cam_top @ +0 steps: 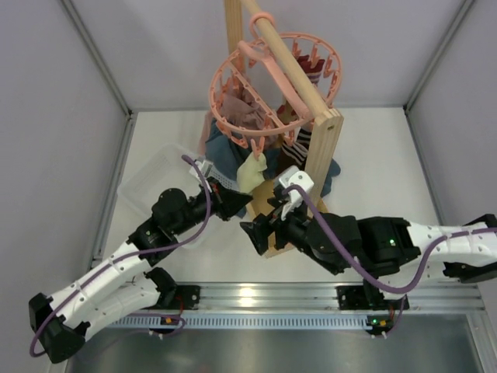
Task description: Remove the socks clipped to the hanger
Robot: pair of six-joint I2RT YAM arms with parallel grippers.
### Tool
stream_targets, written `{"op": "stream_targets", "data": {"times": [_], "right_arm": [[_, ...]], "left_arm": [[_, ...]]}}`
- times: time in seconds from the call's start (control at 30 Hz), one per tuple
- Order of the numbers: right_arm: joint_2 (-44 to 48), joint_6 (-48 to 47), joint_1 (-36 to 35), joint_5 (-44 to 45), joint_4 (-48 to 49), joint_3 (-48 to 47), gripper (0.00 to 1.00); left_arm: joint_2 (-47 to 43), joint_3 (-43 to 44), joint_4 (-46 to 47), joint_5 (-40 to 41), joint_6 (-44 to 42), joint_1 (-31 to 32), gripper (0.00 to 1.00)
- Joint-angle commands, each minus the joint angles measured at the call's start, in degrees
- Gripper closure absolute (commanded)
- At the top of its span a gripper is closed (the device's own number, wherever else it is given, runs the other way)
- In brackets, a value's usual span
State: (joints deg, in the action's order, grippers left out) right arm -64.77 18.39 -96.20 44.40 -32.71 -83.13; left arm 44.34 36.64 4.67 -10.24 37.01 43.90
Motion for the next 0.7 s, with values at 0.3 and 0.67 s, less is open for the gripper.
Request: {"op": "stream_targets", "data": {"times": [0.3,0.67], "right_arm": [[-16.4,-3.7,13.0,8.4,-1.0,-19.6,0.24],[-20.3,-5.0,20.3,6.1,-1.1,-21.6,0.29]], "left_arm": [[-4.1,1.9,-4.0,0.0,-0.6,-0.3,1.00],[-5.9,1.7,-4.4,0.7,0.2,-0.3,1.00]]}}
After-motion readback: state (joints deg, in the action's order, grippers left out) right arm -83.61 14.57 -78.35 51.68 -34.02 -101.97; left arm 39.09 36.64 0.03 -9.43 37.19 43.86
